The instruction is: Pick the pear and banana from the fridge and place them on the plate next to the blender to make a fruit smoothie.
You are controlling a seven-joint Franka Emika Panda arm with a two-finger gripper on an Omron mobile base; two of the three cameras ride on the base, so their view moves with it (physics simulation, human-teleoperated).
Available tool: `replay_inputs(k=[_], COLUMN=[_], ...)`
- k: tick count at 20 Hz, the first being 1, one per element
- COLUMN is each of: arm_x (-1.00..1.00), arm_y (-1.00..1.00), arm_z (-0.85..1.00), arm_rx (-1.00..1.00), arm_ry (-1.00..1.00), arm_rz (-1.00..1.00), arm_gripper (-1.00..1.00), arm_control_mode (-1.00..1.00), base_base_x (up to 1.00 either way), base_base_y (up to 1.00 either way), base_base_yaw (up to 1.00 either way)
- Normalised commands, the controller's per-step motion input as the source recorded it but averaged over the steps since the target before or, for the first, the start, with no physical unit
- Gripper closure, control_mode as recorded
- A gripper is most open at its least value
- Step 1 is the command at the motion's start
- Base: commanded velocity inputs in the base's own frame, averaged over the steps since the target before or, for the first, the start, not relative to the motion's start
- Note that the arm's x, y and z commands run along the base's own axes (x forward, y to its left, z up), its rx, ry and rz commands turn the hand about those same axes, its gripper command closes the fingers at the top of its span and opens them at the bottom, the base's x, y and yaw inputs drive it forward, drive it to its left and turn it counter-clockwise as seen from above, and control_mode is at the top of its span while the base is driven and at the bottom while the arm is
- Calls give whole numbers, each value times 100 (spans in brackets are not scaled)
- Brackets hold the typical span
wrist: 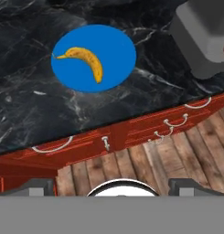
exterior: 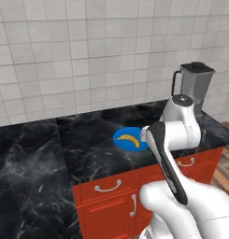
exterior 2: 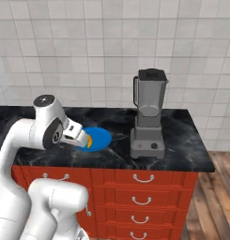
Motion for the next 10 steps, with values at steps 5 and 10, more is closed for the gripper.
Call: replay_inputs(k=[5, 10], arm_x=[0, 0], arm_y=[0, 0], arm_z=[0, 0], arm_rx=[0, 0], arm_ry=[0, 0], arm_rz=[0, 0], arm_gripper=[-100, -100], arm_control_mode=[100, 100], base_base_x=[-29, 0], base_base_y=[-52, -63], base_base_yaw=[-68, -76])
